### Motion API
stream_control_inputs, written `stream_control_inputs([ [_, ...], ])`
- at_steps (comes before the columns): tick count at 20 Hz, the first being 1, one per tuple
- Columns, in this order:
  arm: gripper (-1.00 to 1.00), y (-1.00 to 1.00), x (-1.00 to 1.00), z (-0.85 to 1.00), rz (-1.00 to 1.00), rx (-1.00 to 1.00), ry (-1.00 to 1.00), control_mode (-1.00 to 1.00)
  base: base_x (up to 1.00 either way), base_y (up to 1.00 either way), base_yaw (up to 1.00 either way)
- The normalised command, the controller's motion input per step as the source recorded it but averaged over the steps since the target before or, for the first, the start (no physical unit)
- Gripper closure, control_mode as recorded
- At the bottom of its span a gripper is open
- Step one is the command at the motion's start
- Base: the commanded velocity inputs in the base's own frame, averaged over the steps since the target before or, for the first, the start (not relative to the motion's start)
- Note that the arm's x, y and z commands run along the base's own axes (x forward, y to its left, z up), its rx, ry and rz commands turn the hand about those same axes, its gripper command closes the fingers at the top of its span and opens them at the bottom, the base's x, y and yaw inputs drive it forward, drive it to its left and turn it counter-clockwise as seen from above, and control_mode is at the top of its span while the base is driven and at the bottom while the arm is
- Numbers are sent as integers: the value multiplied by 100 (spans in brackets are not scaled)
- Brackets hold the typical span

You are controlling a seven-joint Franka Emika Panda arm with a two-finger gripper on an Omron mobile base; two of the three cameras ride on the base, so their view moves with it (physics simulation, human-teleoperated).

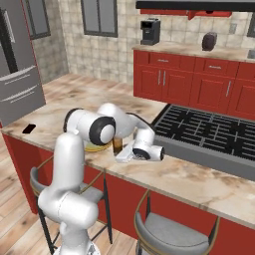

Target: Take the cinnamon bottle from the cabinet and place it on the dining table, next to the plate with the cupcake. Then take the chocolate from the dining counter and place it on the cupcake plate.

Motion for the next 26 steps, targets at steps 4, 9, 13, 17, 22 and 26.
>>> stream_control_inputs([
  [4,-100,-32,-7,3,0,0,0,-100,0,0,0],
  [9,-100,-33,-25,12,0,0,0,-100,0,0,0],
  [13,-100,-9,-41,37,-1,0,1,-100,0,0,0],
  [17,-100,0,-46,54,-7,-1,8,-100,0,0,0],
  [22,-100,0,-36,58,-18,-8,17,-100,0,0,0],
  [26,-100,2,-37,52,-21,-13,21,-100,0,0,0],
])
